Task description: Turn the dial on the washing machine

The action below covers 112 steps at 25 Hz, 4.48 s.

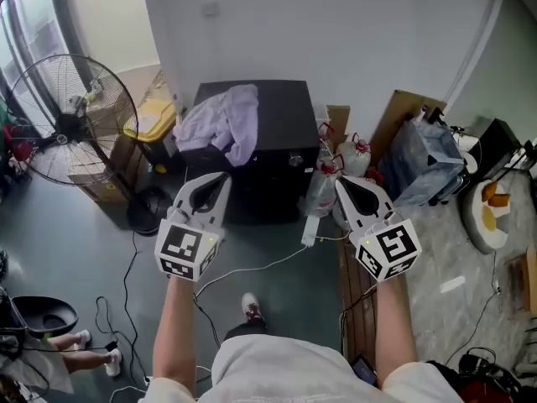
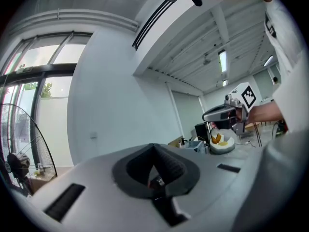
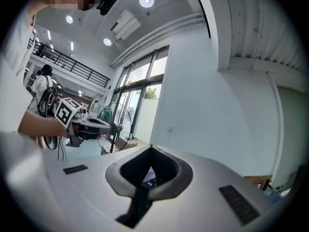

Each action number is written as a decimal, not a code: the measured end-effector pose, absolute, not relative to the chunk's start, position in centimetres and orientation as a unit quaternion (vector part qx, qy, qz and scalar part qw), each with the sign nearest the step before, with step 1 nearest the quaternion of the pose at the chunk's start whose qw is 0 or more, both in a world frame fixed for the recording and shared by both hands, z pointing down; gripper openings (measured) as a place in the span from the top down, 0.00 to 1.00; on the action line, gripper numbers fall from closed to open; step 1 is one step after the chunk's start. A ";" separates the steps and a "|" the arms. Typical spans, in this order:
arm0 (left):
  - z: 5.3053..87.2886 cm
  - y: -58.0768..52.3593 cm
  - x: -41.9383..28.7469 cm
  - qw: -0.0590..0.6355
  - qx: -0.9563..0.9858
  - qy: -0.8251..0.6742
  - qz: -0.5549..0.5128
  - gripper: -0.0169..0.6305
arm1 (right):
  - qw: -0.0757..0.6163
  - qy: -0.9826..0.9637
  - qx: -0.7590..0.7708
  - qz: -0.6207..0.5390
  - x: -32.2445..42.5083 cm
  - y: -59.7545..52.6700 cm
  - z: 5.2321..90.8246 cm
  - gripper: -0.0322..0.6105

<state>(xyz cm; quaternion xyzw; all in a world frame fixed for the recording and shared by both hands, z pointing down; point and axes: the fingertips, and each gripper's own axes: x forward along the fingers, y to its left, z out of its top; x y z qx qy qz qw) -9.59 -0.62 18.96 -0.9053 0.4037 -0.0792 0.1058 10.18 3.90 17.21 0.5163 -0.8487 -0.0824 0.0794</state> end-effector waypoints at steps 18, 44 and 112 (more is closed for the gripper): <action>24.0 -16.5 -9.4 0.061 -0.909 0.398 -0.108 0.95 | 0.145 -0.840 0.520 -0.055 10.5 -12.8 23.2 0.93; 39.6 -20.4 -7.2 -0.063 -0.878 0.449 -0.157 0.95 | 0.309 -0.833 0.458 0.022 12.3 -23.5 47.7 0.65; 52.6 -17.9 -3.6 -0.108 -0.890 0.393 -0.203 0.95 | 0.359 -0.697 0.620 -0.036 15.1 -30.1 58.8 0.50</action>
